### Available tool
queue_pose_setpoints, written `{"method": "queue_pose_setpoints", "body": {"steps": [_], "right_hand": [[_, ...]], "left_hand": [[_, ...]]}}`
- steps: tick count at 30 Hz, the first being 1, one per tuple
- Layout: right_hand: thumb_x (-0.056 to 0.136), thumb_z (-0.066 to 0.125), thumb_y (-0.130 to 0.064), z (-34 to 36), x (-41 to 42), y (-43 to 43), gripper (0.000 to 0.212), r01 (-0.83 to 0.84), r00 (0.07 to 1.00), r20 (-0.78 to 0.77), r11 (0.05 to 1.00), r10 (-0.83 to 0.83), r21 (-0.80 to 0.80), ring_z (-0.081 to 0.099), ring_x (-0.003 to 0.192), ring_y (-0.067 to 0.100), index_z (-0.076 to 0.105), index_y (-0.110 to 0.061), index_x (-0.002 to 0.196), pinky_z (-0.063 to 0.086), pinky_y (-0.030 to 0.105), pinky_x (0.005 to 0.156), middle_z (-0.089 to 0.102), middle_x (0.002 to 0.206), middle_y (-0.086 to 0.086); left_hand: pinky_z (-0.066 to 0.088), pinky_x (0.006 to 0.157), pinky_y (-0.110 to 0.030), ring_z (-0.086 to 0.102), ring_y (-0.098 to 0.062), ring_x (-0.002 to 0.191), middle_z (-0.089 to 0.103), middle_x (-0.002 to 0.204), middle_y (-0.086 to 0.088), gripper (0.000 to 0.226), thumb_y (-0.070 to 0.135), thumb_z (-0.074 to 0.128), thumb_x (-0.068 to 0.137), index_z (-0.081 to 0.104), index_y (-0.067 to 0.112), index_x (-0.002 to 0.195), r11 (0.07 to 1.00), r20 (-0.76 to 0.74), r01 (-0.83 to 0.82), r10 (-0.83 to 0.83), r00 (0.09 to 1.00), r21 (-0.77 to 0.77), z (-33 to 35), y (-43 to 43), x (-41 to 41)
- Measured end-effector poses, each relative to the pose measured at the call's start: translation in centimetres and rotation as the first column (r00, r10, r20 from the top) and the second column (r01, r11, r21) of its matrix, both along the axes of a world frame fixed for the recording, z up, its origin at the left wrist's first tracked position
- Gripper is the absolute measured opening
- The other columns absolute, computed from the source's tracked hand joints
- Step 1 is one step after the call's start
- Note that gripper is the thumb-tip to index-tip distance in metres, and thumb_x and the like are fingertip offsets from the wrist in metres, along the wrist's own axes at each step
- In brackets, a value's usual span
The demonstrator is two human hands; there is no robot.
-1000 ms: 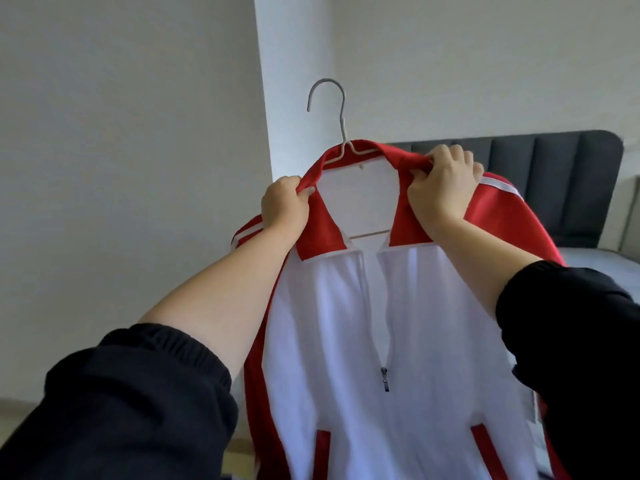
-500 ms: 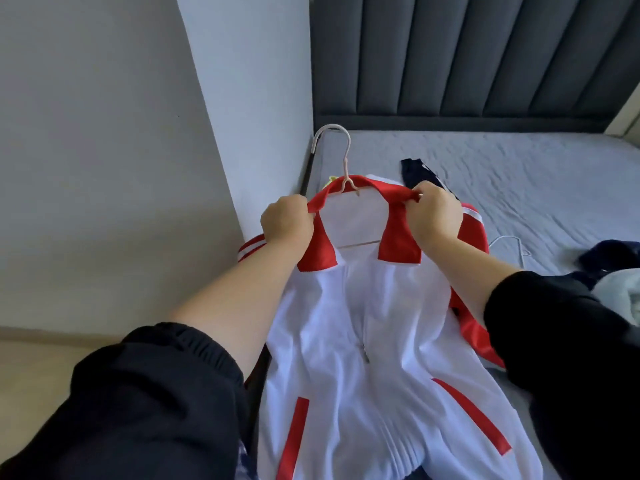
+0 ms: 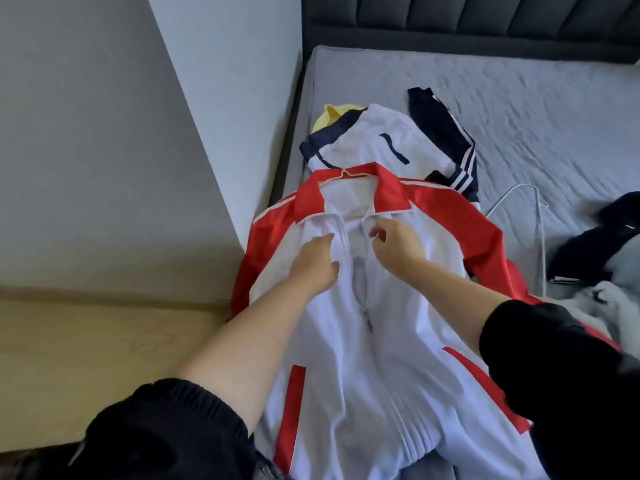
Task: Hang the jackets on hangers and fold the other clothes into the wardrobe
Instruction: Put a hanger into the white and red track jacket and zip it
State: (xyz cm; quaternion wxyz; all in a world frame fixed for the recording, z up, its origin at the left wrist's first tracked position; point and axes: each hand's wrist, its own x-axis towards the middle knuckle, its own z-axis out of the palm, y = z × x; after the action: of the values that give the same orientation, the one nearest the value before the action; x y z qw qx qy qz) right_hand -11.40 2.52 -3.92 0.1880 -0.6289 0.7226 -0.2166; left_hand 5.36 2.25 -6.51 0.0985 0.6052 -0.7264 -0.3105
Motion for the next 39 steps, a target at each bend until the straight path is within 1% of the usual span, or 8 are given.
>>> {"method": "queue_pose_setpoints", "body": {"steps": [3, 8, 14, 18, 22, 26, 33, 39], "right_hand": [[0.085, 0.052, -0.014, -3.1, 0.4, 2.6, 0.013, -0.079, 0.994, -0.045, 0.944, 0.098, 0.320, 0.058, 0.079, 0.024, 0.063, -0.012, 0.078, 0.043, 0.027, 0.068, 0.065, 0.084, 0.006], [0.087, 0.062, -0.038, -5.8, -0.7, 5.8, 0.040, -0.133, 0.989, 0.035, 0.762, 0.143, 0.634, 0.054, 0.045, 0.016, 0.058, -0.013, 0.056, 0.046, 0.022, 0.050, 0.060, 0.055, 0.005], [0.078, 0.067, -0.019, -7.4, -0.3, 7.2, 0.033, -0.121, 0.993, 0.062, 0.820, 0.105, 0.560, 0.045, 0.053, 0.013, 0.051, -0.016, 0.049, 0.035, 0.020, 0.048, 0.048, 0.050, -0.002], [0.080, 0.061, -0.011, -7.4, -0.6, 7.7, 0.029, -0.106, 0.974, 0.226, 0.842, -0.019, 0.528, 0.046, 0.049, 0.014, 0.052, -0.012, 0.052, 0.038, 0.020, 0.049, 0.051, 0.053, 0.004], [0.080, 0.071, -0.012, -7.5, -1.5, 8.2, 0.019, -0.033, 0.832, 0.495, 0.868, -0.250, 0.495, 0.050, 0.060, 0.020, 0.063, -0.009, 0.064, 0.042, 0.030, 0.062, 0.056, 0.063, 0.008], [0.086, 0.067, -0.014, -6.6, -1.6, 8.8, 0.024, -0.083, 0.758, 0.590, 0.857, -0.277, 0.509, 0.046, 0.051, 0.019, 0.060, -0.009, 0.063, 0.036, 0.030, 0.052, 0.054, 0.060, 0.011], [0.087, 0.058, -0.009, -3.8, -1.0, 8.5, 0.015, -0.141, 0.863, 0.471, 0.807, -0.184, 0.573, 0.031, 0.043, 0.013, 0.060, -0.004, 0.073, 0.025, 0.022, 0.042, 0.043, 0.057, 0.005], [0.088, 0.054, -0.002, -2.8, 0.3, 7.0, 0.020, -0.052, 0.728, 0.527, 0.730, -0.439, 0.681, 0.028, 0.042, 0.011, 0.058, -0.005, 0.069, 0.022, 0.019, 0.038, 0.044, 0.054, 0.003]], "left_hand": [[0.025, 0.112, -0.033, 0.030, -0.028, 0.139, 0.032, 0.151, -0.014, 0.056, 0.018, 0.055, 0.092, 0.037, 0.006, 0.143, 1.000, 0.026, 0.023, -0.023, 0.999, -0.002, -3.0, 2.7, -0.5], [0.009, 0.119, -0.034, 0.008, -0.024, 0.147, 0.011, 0.159, -0.007, 0.060, 0.019, 0.046, 0.093, 0.025, 0.011, 0.149, 0.978, 0.193, 0.166, -0.140, 0.971, -0.128, -7.4, 7.7, -0.2], [0.035, 0.099, -0.034, 0.042, -0.028, 0.121, 0.047, 0.129, -0.007, 0.038, 0.019, 0.049, 0.087, 0.053, 0.012, 0.124, 0.955, 0.222, 0.185, -0.133, 0.966, -0.231, -6.8, 8.7, -0.4], [0.039, 0.088, -0.033, 0.046, -0.025, 0.108, 0.056, 0.110, -0.005, 0.023, 0.032, 0.050, 0.089, 0.062, 0.015, 0.099, 0.973, 0.254, 0.196, -0.160, 0.954, -0.125, -6.2, 9.4, -1.0], [0.035, 0.097, -0.033, 0.044, -0.023, 0.111, 0.059, 0.108, 0.000, 0.042, 0.061, 0.049, 0.085, 0.069, 0.025, 0.093, 0.987, 0.314, 0.163, -0.153, 0.937, -0.005, -6.1, 9.7, -1.9], [0.034, 0.098, -0.035, 0.043, -0.022, 0.113, 0.060, 0.107, 0.003, 0.065, 0.081, 0.039, 0.076, 0.072, 0.027, 0.093, 0.998, 0.320, 0.054, -0.061, 0.945, 0.032, -5.8, 9.9, -3.2], [0.029, 0.099, -0.032, 0.045, -0.023, 0.115, 0.060, 0.107, 0.004, 0.013, 0.040, 0.052, 0.085, 0.060, 0.031, 0.082, 1.000, 0.201, -0.004, 0.001, 0.980, 0.015, -6.1, 9.9, -3.4], [0.032, 0.099, -0.034, 0.044, -0.027, 0.116, 0.059, 0.112, 0.000, 0.022, 0.033, 0.047, 0.090, 0.065, 0.023, 0.095, 0.999, 0.228, 0.044, -0.046, 0.973, 0.014, -6.4, 9.6, -3.1]]}}
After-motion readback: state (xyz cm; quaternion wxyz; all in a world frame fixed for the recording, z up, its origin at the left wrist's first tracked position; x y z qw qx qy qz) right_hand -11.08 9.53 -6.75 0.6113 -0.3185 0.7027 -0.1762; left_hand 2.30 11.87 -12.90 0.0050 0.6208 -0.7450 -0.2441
